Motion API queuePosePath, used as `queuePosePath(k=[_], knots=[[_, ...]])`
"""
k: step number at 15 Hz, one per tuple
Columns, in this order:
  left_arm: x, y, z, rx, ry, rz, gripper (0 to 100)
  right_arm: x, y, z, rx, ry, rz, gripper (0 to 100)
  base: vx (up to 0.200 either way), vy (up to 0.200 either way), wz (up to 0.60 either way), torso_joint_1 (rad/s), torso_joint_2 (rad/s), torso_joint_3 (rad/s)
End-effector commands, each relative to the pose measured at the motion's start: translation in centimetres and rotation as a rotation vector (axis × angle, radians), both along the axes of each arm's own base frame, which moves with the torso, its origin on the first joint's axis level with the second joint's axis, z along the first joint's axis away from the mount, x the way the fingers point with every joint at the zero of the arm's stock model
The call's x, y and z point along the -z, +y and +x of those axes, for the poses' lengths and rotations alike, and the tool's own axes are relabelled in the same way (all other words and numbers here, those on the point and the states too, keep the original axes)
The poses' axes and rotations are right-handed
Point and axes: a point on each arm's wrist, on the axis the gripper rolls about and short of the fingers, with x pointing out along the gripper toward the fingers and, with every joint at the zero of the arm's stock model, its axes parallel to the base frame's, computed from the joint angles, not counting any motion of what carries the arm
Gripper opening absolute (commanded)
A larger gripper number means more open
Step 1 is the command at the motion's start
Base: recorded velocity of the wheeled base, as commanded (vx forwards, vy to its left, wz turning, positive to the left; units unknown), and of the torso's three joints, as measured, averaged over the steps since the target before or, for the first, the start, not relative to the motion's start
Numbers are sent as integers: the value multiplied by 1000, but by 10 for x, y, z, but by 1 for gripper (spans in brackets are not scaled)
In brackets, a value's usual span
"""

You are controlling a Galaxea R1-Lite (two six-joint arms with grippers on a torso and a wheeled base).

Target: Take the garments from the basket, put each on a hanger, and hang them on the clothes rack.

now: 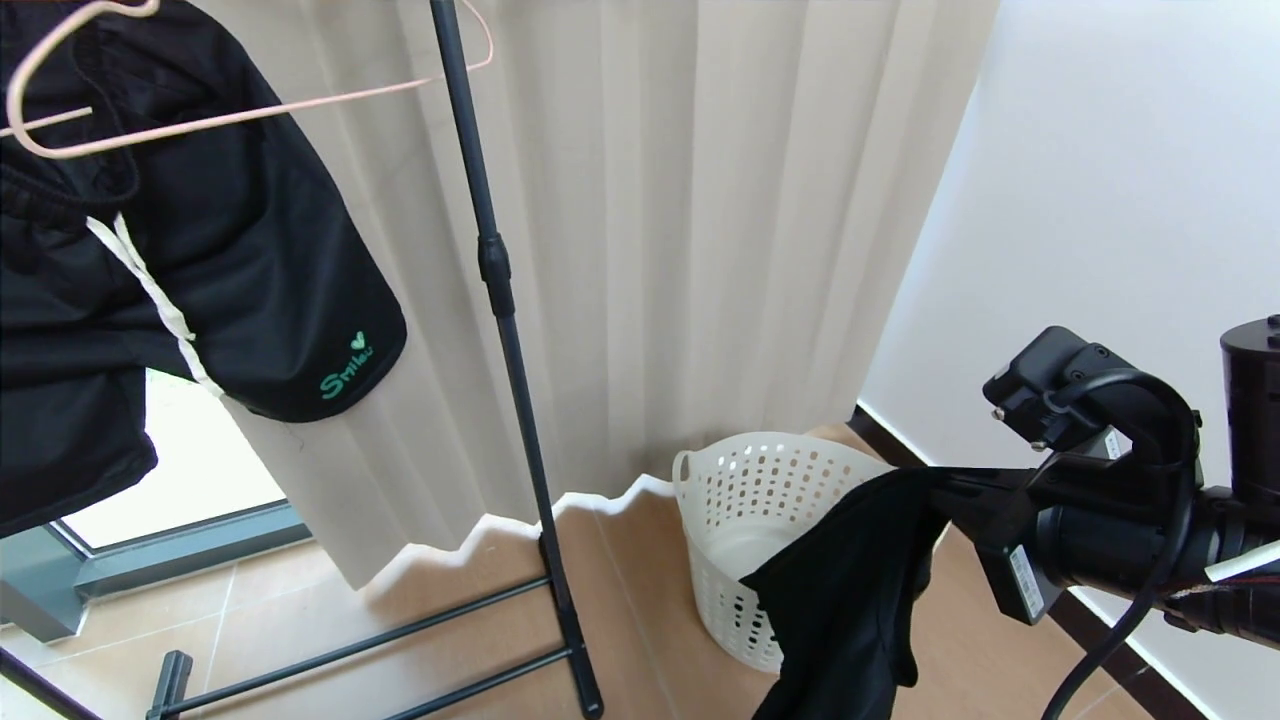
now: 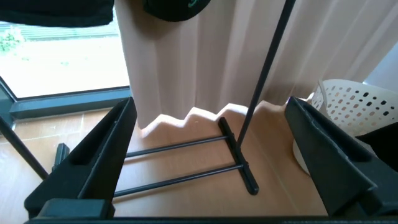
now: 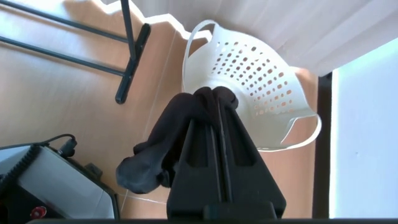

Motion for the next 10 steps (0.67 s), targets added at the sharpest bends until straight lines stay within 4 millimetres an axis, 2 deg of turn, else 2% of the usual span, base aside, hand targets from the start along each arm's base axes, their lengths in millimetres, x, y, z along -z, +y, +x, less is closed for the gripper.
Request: queuePosePath(k=[1, 5, 10], knots=[[0, 0, 0, -2, -1, 0, 100, 2, 1, 1, 0, 6, -5, 0, 0, 0, 0, 27, -388, -163], [0, 0, 0, -4, -2, 4, 100, 1, -2, 2, 12, 4, -4, 0, 0, 0, 0, 57, -427, -286], [0, 0, 0, -2, -1, 7, 100, 1, -3, 1, 12, 2, -5, 0, 0, 0, 0, 120, -464, -345]])
